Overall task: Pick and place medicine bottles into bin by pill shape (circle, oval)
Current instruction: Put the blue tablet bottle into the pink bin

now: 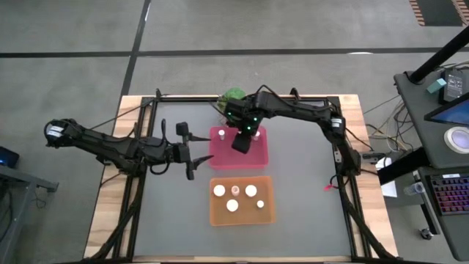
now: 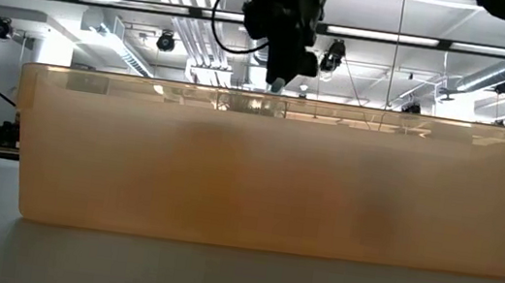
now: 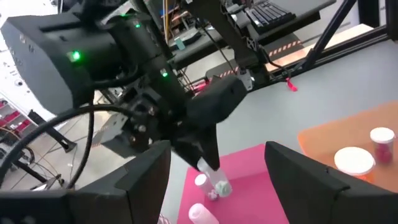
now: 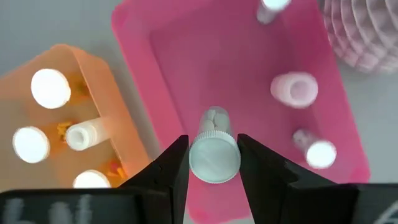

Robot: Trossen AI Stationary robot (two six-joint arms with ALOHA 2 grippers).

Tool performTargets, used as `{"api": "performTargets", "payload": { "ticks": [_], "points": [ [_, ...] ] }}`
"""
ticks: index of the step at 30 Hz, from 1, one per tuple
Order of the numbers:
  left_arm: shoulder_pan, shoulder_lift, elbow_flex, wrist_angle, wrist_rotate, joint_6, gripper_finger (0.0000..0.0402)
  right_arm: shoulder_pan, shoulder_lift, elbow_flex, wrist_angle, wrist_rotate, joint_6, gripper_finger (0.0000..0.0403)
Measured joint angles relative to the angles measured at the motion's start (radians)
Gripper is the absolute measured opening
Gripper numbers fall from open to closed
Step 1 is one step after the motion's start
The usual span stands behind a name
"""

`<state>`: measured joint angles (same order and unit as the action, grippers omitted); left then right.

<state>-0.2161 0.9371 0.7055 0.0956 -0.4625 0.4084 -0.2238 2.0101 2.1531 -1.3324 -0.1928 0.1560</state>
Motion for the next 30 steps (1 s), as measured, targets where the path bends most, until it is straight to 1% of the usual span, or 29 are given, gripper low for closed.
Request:
{"api": "performTargets", "payload": {
  "ticks": [4,12,14,17,22,27,30],
  "points": [
    [0.0,0.0,-0.006,-0.002,0.0,0.002,0.0244,-0.005,0.008,0.01,0.036,-0.002,-0.067,0.0116],
    [0.0,-0.005,-0.011,0.0,0.0,0.02,0.0244,-0.029,0.002,-0.053,0.125,0.002,-0.079,0.0116],
    [0.0,-0.005,-0.012,0.0,0.0,0.021,0.0244,-0.032,-0.002,-0.071,0.154,-0.021,-0.099,0.0116],
    [0.0,-0.005,-0.014,0.0,0.0,0.021,0.0244,-0.034,-0.014,-0.098,0.201,-0.089,-0.122,0.0116],
    [0.0,-0.011,-0.024,-0.001,0.0,0.027,0.0244,-0.037,-0.045,-0.163,0.327,-0.145,-0.127,0.0116],
    [0.0,-0.033,-0.029,0.002,0.0,0.026,0.0244,-0.043,-0.067,-0.255,0.433,-0.148,-0.106,0.0116],
    [0.0,-0.042,-0.039,0.006,0.0,0.026,0.0244,-0.045,-0.071,-0.314,0.468,-0.148,-0.08,0.0116]
  ]
}}
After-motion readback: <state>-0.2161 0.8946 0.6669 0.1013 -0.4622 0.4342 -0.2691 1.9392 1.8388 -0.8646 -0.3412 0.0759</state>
